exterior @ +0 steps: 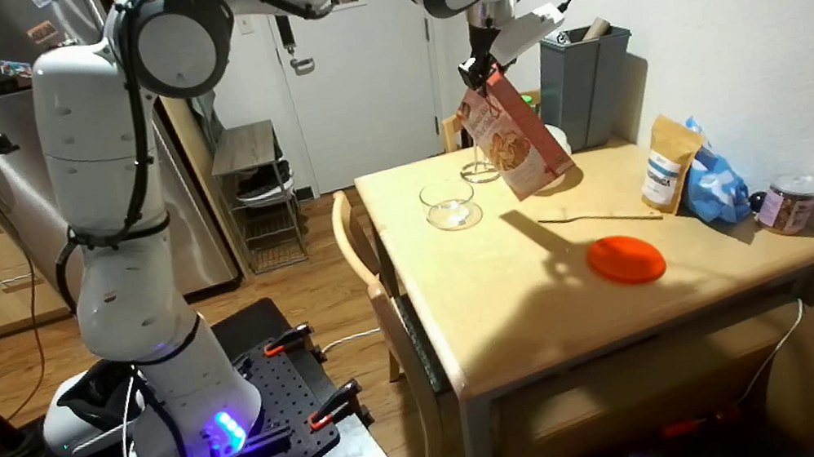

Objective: Pour some cereal into the clear bowl

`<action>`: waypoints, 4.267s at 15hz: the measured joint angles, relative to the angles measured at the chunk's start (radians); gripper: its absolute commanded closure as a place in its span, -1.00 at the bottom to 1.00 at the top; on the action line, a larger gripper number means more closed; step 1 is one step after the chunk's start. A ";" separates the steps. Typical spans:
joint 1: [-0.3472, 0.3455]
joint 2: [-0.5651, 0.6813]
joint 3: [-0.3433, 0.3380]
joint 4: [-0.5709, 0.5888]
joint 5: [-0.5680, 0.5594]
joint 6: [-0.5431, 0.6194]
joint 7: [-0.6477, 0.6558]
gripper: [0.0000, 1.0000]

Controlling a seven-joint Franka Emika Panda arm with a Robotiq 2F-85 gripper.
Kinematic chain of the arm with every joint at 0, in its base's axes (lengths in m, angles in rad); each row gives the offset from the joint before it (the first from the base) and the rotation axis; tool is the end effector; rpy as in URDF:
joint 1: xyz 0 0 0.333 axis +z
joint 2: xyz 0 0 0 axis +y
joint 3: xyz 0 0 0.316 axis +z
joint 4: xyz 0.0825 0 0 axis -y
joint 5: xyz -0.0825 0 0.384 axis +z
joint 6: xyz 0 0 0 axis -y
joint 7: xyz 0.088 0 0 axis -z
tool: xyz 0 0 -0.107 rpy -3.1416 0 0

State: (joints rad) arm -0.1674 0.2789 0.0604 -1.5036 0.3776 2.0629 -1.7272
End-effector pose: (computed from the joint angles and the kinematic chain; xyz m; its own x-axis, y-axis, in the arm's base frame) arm 0.6716 -0.0576 0.5398 0.0308 0.9422 0.3337 0.9450 -0.1362 0.2973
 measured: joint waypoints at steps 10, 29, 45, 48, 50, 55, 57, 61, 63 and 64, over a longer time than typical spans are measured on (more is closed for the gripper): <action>-0.183 0.124 -0.054 0.081 0.429 -0.236 -0.053 0.68; -0.277 0.336 -0.099 0.134 0.645 -0.381 -0.234 0.58; -0.324 0.435 -0.128 0.129 0.716 -0.507 -0.374 0.57; -0.325 0.446 -0.132 0.129 0.718 -0.510 -0.374 0.56; -0.327 0.447 -0.132 0.129 0.718 -0.513 -0.374 0.48; -0.328 0.447 -0.133 0.129 0.718 -0.517 -0.374 -0.41; -0.329 0.447 -0.133 0.131 0.718 -0.521 -0.374 -0.64; -0.330 0.434 -0.138 0.132 0.717 -0.528 -0.377 -1.00; -0.330 0.417 -0.142 0.131 0.714 -0.528 -0.388 -1.00; -0.329 0.406 -0.145 0.131 0.711 -0.528 -0.390 -1.00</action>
State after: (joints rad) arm -0.4969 0.6845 -0.0843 -1.3730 1.0888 1.5347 -2.1175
